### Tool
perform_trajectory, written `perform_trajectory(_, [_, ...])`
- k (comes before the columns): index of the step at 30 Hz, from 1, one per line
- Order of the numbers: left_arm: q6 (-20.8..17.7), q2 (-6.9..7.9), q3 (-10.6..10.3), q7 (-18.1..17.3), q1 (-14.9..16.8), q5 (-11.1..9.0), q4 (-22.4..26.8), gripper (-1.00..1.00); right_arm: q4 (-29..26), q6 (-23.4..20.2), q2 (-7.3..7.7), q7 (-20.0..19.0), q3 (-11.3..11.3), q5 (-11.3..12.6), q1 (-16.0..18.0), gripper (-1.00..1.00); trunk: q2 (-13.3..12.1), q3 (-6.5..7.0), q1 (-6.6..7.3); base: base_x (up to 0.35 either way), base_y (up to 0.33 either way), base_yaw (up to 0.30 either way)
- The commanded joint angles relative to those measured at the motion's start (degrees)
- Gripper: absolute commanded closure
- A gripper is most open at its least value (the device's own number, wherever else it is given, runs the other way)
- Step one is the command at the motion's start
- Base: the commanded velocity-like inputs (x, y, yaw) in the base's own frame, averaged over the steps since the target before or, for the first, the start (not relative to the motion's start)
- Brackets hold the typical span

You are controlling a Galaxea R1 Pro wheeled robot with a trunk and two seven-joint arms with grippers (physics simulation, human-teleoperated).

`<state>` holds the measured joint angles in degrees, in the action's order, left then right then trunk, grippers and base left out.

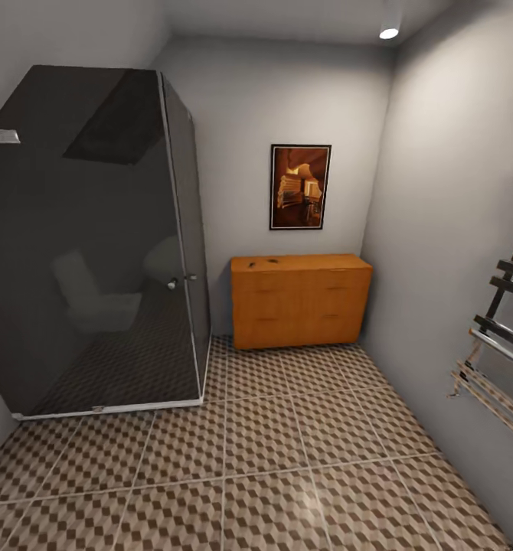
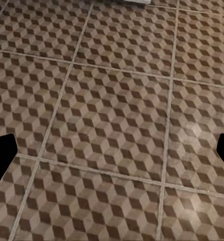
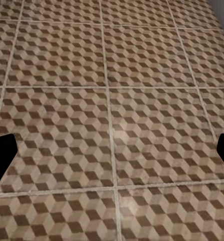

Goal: Take the four mousetraps from the cabinet in the bathroom and place them on the bathroom floor. Make sure all four end up on the same floor surface, and ensure that at least two of them are either under or directly next to the same bathroom sink.

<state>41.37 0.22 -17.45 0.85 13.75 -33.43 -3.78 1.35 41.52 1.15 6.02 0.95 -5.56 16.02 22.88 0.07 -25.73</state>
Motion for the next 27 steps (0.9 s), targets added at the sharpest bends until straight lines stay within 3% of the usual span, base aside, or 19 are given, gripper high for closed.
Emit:
perform_trajectory(1, [0.23,-0.06,-0.48,0.1,0.05,-0.25,-0.17,-1.0,0.14,0.14,-0.01,0.57,0.08,-0.6,0.06,-1.0,0.04,-0.02,-0.05,0.328,0.0,-0.206])
perform_trajectory(11, [0.15,-0.2,-0.48,0.12,0.05,-0.23,-0.17,-1.0,0.14,0.14,-0.01,0.55,0.1,-0.61,0.06,-1.0,0.04,-0.02,-0.05,0.327,0.0,-0.046])
perform_trajectory(27, [-0.13,-0.23,-0.56,0.12,0.05,-0.23,-0.17,-1.0,0.14,0.05,-0.01,0.57,0.08,-0.68,0.06,-1.0,0.04,-0.02,-0.05,0.325,-0.037,0.267])
